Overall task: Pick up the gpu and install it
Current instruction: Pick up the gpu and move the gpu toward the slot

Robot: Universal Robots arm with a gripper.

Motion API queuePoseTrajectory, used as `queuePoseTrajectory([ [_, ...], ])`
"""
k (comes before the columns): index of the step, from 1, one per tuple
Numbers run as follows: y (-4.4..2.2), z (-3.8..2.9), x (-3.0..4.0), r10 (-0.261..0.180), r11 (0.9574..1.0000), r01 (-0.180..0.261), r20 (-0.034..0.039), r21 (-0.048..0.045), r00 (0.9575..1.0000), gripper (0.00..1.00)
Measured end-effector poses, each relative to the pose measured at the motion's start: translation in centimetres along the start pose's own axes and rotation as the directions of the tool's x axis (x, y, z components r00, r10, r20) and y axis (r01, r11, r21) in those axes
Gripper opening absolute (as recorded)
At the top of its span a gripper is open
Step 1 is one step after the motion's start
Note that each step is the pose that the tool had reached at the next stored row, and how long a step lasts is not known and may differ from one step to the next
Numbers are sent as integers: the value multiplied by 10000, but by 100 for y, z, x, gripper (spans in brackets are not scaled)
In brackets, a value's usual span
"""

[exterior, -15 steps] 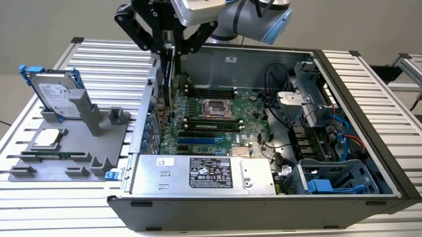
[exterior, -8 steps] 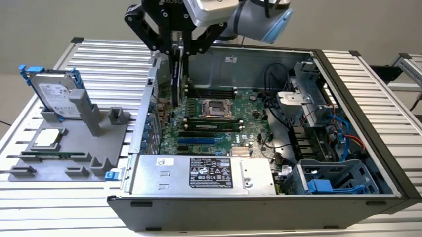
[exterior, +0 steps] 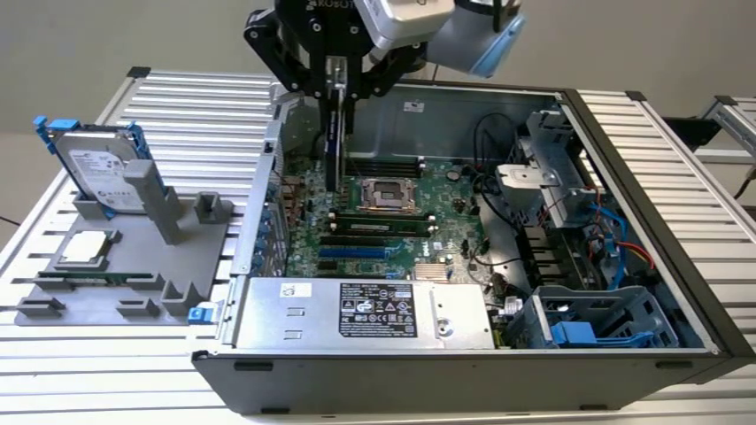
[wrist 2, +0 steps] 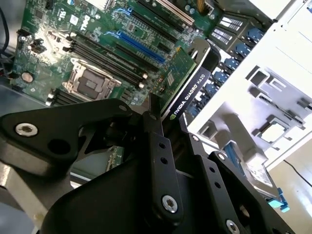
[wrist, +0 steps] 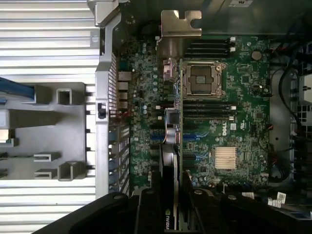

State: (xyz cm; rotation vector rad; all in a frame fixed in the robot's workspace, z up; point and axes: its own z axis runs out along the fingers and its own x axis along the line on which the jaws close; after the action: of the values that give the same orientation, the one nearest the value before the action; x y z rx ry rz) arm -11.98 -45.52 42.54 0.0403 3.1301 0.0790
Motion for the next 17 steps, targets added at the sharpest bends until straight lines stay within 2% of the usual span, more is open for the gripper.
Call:
queuePoseTrajectory([
  [17,8,3,-302,1,10000,-1,-14,1,10000,0],
])
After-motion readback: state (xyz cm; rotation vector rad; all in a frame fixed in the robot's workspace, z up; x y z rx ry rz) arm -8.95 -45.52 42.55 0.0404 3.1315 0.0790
